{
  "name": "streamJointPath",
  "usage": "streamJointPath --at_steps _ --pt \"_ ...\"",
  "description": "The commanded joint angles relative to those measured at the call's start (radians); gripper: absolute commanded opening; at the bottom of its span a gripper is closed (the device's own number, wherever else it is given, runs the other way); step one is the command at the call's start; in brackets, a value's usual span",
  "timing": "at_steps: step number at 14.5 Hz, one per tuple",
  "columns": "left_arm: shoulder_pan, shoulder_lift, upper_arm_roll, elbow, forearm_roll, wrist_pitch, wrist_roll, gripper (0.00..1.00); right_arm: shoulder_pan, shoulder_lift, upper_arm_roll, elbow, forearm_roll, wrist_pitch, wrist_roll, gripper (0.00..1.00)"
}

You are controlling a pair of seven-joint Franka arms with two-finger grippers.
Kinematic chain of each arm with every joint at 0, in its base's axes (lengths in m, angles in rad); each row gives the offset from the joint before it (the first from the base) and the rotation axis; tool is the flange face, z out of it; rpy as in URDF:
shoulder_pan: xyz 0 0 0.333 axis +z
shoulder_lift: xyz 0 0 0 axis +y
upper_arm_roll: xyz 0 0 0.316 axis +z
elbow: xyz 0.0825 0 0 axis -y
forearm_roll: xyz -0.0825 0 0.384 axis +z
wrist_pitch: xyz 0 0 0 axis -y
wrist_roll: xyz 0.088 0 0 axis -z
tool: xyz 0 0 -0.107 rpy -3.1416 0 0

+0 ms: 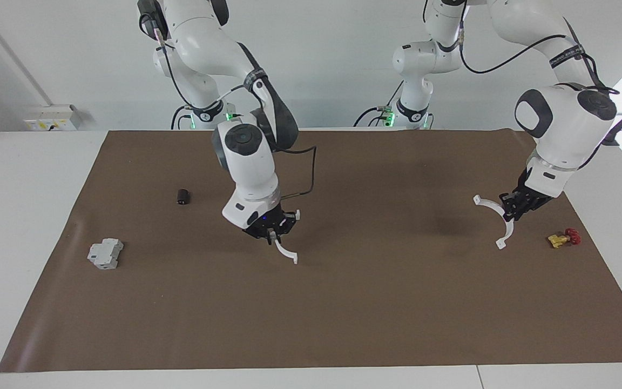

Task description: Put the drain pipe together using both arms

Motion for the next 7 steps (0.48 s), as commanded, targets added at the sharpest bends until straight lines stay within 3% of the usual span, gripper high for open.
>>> streamJointPath --at_steps 1,3,5,7 --pt "-0.003 0.019 0.003 0.047 -0.004 -0.040 -0.005 0.00 0.069 0.080 0.004 0.046 0.011 0.051 0.007 0.01" --pt "-0.003 0.022 0.003 0.048 -0.004 -0.042 -0.007 0.00 0.087 0.103 0.007 0.059 0.011 0.064 0.013 0.00" --pt "0.003 0.022 0.004 0.050 -0.004 -0.040 -0.007 0.00 0.141 0.190 0.015 0.190 -0.002 0.006 0.077 0.00" --pt "0.004 0.024 0.003 0.051 -0.004 -0.040 -0.007 0.00 0.141 0.211 0.013 0.211 -0.063 -0.033 0.087 0.00"
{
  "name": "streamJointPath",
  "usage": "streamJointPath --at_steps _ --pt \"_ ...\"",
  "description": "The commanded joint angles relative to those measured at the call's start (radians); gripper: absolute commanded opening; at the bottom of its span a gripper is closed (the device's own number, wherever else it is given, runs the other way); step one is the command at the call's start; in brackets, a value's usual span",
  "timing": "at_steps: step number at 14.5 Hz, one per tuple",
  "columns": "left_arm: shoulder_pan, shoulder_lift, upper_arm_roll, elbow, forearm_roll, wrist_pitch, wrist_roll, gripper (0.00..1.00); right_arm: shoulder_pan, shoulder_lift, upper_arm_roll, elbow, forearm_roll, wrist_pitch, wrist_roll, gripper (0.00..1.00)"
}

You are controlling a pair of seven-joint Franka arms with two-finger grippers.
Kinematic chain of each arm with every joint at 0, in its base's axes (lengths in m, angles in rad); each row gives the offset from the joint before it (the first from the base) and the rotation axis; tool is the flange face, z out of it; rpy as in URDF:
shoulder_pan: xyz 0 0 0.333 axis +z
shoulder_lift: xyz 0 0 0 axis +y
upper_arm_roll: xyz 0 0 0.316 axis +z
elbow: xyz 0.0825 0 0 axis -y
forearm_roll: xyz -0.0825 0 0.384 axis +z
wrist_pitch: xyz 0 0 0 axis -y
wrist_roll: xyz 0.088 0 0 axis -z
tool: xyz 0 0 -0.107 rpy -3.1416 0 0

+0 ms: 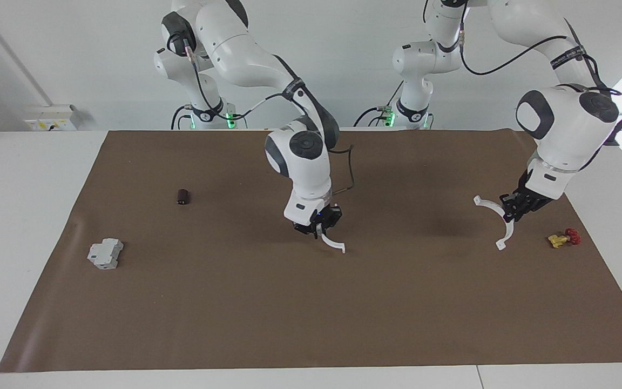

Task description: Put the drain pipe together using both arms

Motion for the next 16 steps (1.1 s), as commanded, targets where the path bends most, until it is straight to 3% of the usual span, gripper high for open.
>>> streamJointPath --at_steps 1,5,11,13,14,15,16 --pt "0.001 0.017 0.001 0.029 -0.004 -0.026 -0.008 0.00 -0.010 0.056 0.007 0.083 -0.110 -0.055 0.019 0.00" --pt "0.003 0.017 0.003 0.028 -0.004 -0.018 -0.008 0.00 -0.002 0.056 0.007 0.065 -0.134 -0.051 0.017 0.02" --pt "-0.006 0.018 0.001 0.031 0.006 -0.010 -0.007 0.00 0.006 0.049 0.007 -0.024 -0.126 0.050 0.111 0.09" --pt "-0.008 0.018 0.001 0.032 0.014 -0.012 -0.007 0.00 0.006 0.047 0.007 -0.037 -0.126 0.053 0.114 0.19" --pt "-0.008 0.018 0.001 0.032 0.014 -0.007 -0.007 0.00 0.006 0.043 0.009 -0.041 -0.126 0.058 0.114 0.36" --pt "-0.008 0.018 -0.001 0.031 0.014 0.000 -0.007 0.00 0.006 0.044 0.007 -0.040 -0.126 0.058 0.118 0.77" --pt "-0.008 0.018 -0.001 0.028 0.014 0.017 -0.007 0.00 0.006 0.042 0.007 -0.029 -0.129 0.052 0.120 1.00"
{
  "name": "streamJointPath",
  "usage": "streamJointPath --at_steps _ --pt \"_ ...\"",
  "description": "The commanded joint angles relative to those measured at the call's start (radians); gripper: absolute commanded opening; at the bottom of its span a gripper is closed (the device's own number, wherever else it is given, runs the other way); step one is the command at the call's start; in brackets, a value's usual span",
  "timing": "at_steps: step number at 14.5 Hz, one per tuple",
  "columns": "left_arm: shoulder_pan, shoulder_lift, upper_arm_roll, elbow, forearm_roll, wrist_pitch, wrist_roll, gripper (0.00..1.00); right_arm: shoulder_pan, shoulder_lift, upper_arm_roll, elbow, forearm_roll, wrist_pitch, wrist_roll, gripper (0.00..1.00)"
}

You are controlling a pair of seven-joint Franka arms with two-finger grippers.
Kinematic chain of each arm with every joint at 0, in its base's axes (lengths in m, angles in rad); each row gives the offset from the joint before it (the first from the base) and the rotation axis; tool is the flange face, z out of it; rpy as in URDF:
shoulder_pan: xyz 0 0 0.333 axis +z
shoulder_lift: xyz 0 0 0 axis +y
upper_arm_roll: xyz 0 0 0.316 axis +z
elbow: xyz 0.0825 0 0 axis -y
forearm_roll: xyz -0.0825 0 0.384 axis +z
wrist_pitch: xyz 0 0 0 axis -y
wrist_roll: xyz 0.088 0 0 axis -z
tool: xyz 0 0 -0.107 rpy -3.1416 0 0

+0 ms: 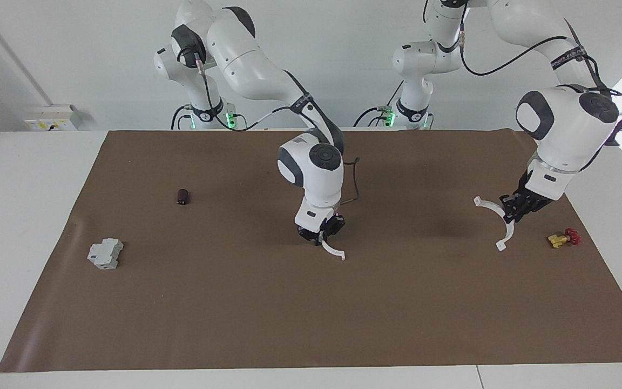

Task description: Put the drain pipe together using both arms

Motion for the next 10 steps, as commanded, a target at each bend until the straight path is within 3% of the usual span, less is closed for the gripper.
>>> streamJointPath --at_steps 1,3,6,10 --pt "-0.008 0.013 0.001 0.021 0.012 0.019 -0.006 0.00 -0.001 -0.019 0.006 -0.013 -0.011 0.013 0.030 1.00" --pt "-0.024 0.013 0.003 0.012 0.012 0.021 -0.008 0.00 -0.010 -0.049 0.008 0.030 -0.001 -0.019 0.032 1.00" --pt "-0.091 0.012 0.004 0.007 0.012 0.019 -0.011 0.00 -0.033 -0.137 -0.006 0.084 0.002 -0.169 0.032 1.00" --pt "-0.221 0.015 0.004 -0.006 0.026 0.034 -0.140 0.00 -0.177 -0.284 -0.001 0.072 0.006 -0.330 0.012 1.00"
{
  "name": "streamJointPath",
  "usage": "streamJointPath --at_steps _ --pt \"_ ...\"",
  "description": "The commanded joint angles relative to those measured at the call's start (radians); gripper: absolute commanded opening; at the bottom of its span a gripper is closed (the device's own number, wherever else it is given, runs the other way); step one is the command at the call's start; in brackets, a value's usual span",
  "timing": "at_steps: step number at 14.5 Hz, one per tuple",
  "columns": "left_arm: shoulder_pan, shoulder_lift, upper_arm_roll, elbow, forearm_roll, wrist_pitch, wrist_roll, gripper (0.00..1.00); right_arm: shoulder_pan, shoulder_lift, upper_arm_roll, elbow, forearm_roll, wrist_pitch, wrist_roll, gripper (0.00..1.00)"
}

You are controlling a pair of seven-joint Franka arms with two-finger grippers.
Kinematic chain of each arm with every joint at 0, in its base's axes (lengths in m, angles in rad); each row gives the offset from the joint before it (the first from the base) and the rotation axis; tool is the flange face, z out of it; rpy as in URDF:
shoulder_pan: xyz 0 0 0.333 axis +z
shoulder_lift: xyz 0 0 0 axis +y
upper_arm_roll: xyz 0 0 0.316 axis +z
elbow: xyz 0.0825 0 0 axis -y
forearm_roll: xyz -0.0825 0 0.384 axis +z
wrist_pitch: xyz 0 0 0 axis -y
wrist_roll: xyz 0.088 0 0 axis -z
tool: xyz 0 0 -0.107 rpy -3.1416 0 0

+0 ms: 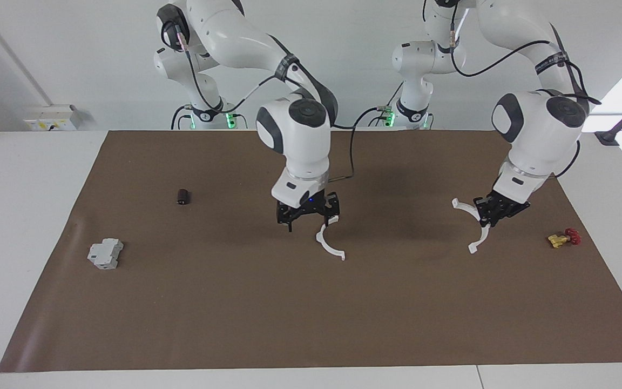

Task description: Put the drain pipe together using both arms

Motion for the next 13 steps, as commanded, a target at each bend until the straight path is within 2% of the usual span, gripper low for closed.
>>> streamJointPath --at_steps 1,4,6,9,11,13 --pt "-0.104 0.004 0.011 -0.010 0.065 0.024 -0.112 0.00 -0.114 -0.097 0.017 -0.025 0.009 -0.095 -0.018 1.00" --pt "-0.190 0.022 0.009 -0.019 0.116 0.059 -0.216 0.00 -0.259 -0.181 0.015 -0.025 0.094 -0.250 -0.094 1.00" --pt "-0.253 0.055 0.009 -0.016 0.116 0.072 -0.255 0.00 -0.324 -0.251 0.015 -0.027 0.094 -0.348 -0.131 1.00" --pt "-0.305 0.114 0.008 -0.014 0.118 0.172 -0.348 0.00 -0.414 -0.348 0.010 -0.048 0.091 -0.477 -0.309 1.00" --pt "-0.354 0.176 0.009 -0.008 0.116 0.219 -0.385 0.00 -0.477 -0.373 0.012 -0.086 0.091 -0.496 -0.375 1.00" --pt "-0.368 0.203 0.009 -0.021 0.118 0.269 -0.408 0.00 -0.467 -0.420 -0.015 -0.168 0.089 -0.487 -0.438 1.00"
